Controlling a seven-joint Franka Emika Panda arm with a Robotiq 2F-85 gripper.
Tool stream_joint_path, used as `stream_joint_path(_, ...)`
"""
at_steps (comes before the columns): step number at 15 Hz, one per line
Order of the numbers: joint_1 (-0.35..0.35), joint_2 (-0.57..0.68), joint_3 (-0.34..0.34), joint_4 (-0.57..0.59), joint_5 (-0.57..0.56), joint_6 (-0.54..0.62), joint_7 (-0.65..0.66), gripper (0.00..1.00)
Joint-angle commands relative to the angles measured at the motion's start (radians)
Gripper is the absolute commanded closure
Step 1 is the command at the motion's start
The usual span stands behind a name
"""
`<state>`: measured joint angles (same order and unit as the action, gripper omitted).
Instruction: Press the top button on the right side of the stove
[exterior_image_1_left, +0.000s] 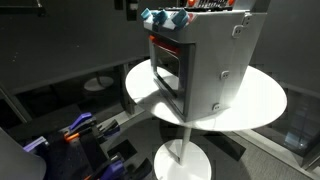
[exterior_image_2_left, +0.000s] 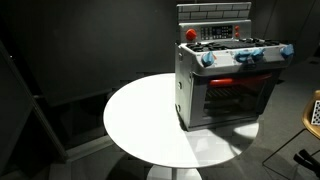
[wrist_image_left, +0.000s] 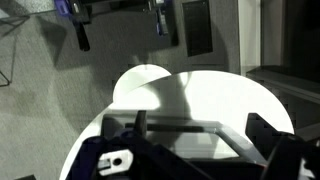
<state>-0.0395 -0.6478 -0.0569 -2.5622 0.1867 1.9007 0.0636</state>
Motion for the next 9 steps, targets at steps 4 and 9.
stream_joint_path(4,-0.042,0.067,0.046,0.132,-0.111,0.151,0.031,0.0)
stream_joint_path(9,-0.088,0.157,0.061,0.173,-0.24,0.334,0.08,0.0)
